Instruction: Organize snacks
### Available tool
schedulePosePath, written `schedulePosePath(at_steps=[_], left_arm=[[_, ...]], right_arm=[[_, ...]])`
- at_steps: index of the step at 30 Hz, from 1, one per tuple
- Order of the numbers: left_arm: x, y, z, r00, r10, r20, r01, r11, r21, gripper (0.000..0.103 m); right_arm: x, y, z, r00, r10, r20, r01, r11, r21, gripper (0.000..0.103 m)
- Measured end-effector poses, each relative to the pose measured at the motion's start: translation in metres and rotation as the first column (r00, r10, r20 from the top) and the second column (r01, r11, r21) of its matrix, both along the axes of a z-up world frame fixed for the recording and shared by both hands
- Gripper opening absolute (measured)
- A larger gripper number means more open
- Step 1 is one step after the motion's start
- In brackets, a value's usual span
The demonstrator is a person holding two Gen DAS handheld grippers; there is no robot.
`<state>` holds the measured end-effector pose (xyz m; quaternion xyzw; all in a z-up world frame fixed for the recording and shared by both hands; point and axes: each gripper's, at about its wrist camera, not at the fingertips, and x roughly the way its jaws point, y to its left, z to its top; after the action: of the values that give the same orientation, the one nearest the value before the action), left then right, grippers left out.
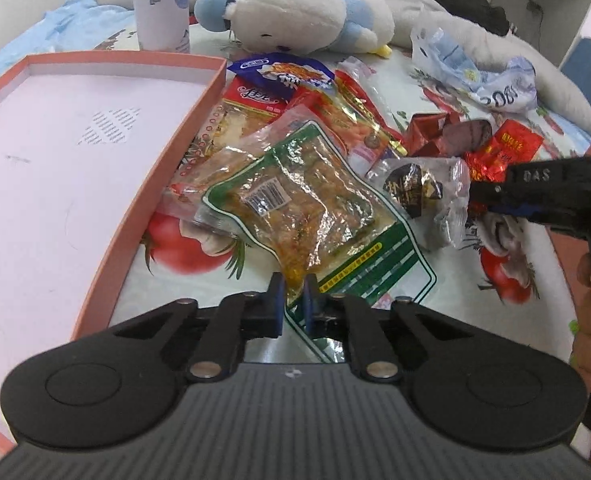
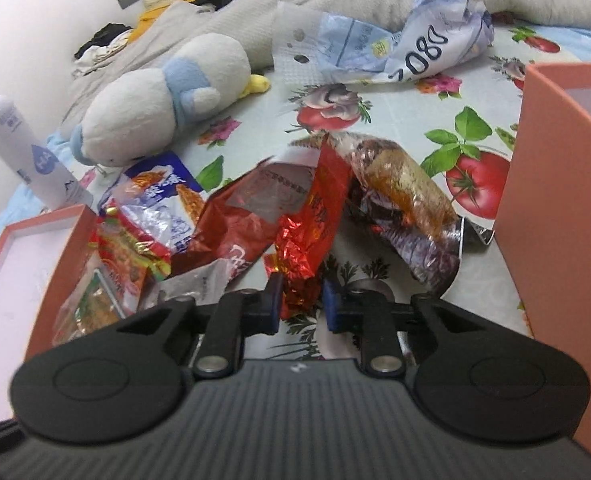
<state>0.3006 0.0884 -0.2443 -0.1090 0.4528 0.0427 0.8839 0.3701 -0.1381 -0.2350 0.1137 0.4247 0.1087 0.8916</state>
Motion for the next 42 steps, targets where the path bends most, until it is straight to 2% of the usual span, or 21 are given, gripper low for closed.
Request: schedulePosePath(at_steps=[11,26,29,34,38,42], left_arm=[[-0.038,-0.007,0.014,1.000,0.027,0.008,-0.026,0.996,-0.081,0.004],[-0.137,-0.035,0.052,0.999,-0.025,0.029,0.028,0.990,-0.137,0.003],[-0.157,-0.040,0.059,0.999,-0.041,0.032,0.045,0.988,-0.148,0.003],[-0.185,-0.049,0.063,0.998,-0.065,0.022,0.068,0.982,-0.178,0.003],[-0.199,-0.053,0.059,0.998,-0.065,0.008,0.065,0.973,-0.220,0.003],[-0.201,-0.056,0.055,0.997,-0.073,-0.009,0.069,0.968,-0.240,0.003]], right_arm=[[-0.056,-0.009,0.025,0.998,0.063,0.007,-0.063,0.998,-0.025,0.020],[-0.171,-0.036,0.053,0.997,0.082,-0.005,-0.082,0.997,-0.006,0.020],[-0.193,-0.042,0.059,0.996,0.084,-0.004,-0.084,0.996,0.011,0.020],[-0.221,-0.056,0.070,0.994,0.105,-0.012,-0.103,0.989,0.105,0.020],[-0.228,-0.052,0.061,0.988,0.149,-0.047,-0.142,0.981,0.135,0.020],[-0.231,-0.045,0.043,0.979,0.180,-0.095,-0.168,0.978,0.124,0.020]])
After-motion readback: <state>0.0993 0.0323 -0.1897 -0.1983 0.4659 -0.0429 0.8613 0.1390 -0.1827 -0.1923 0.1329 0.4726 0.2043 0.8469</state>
